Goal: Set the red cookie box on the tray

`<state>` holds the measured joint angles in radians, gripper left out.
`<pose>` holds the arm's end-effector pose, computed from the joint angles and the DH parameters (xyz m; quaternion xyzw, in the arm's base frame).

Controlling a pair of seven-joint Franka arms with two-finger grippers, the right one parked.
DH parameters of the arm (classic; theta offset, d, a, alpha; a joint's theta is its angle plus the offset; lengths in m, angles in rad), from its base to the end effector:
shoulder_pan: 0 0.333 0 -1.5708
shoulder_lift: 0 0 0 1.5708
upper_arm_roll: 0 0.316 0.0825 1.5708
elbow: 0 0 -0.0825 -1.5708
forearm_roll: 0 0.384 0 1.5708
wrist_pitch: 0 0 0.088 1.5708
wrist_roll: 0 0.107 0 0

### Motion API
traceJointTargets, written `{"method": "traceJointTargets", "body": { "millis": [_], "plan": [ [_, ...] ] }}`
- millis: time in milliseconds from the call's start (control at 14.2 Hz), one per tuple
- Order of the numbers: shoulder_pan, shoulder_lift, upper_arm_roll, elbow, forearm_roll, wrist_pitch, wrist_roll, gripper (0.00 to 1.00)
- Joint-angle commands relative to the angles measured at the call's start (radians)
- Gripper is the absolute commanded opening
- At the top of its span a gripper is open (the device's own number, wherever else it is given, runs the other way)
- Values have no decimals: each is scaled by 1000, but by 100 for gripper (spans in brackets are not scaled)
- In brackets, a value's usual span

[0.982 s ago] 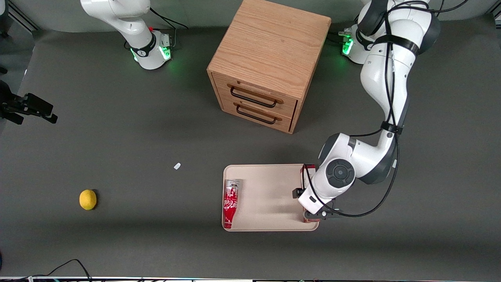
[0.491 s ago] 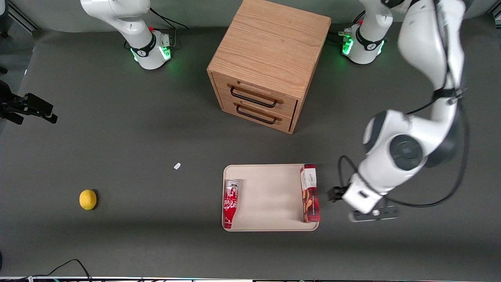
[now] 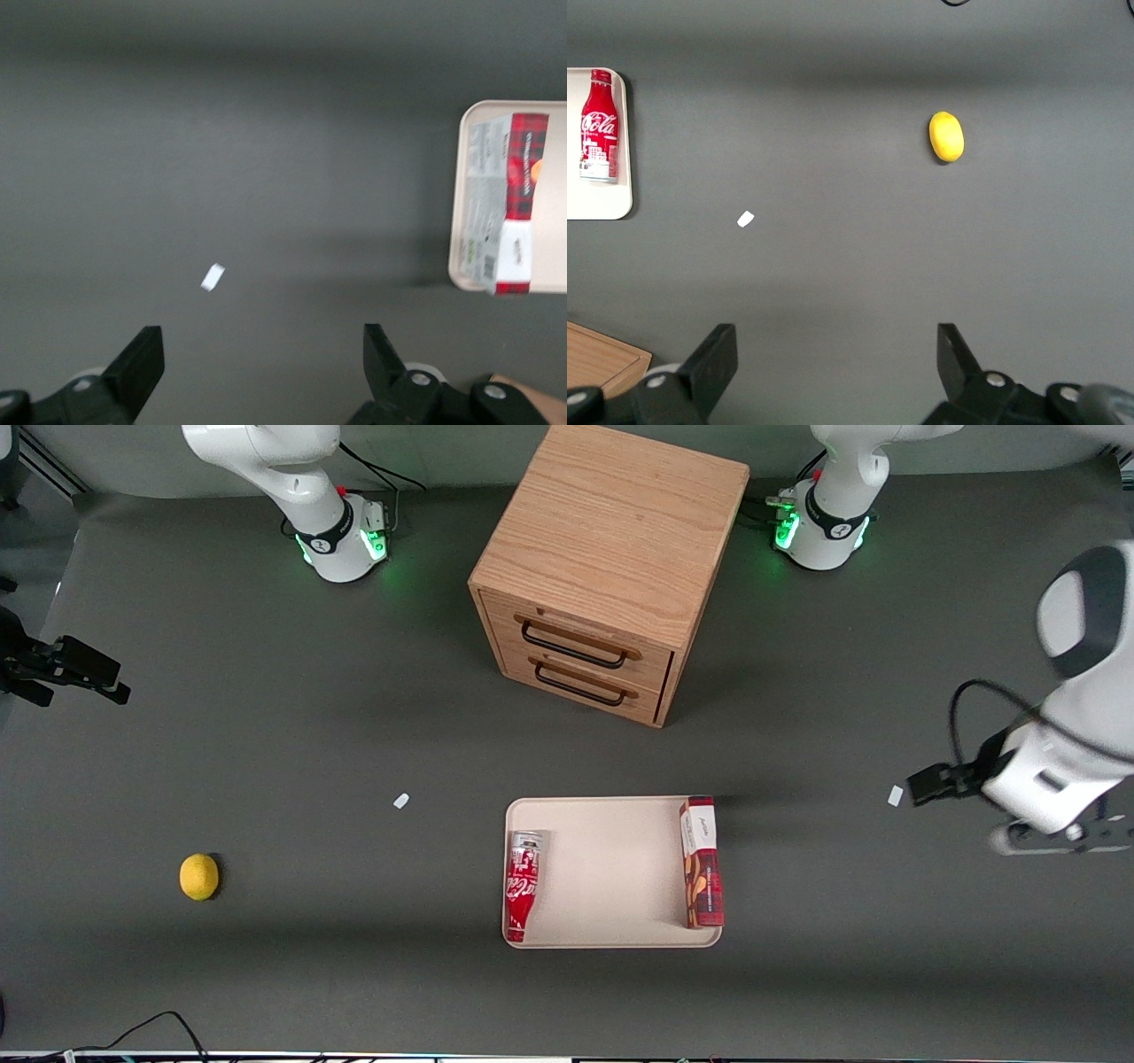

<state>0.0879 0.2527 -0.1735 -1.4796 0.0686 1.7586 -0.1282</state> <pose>0.6404 -0.0366 0.5355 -0.9996 -0.0184 -0.0163 0.0106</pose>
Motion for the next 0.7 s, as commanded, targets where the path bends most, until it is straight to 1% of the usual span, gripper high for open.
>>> {"method": "traceJointTargets", "body": {
  "millis": [0,140,351,491,632],
  "plan": [
    [78,-208,-12,-201,-36,6,102,100],
    [104,-286,-12,-238,-38,-57,142,100],
    [110,-352,-12,-237,-44,-131,186,100],
    [112,-362,-5,-232,-79,-149,199,100],
    [112,-363,-4,-229,-82,-152,197,100]
  ]
}}
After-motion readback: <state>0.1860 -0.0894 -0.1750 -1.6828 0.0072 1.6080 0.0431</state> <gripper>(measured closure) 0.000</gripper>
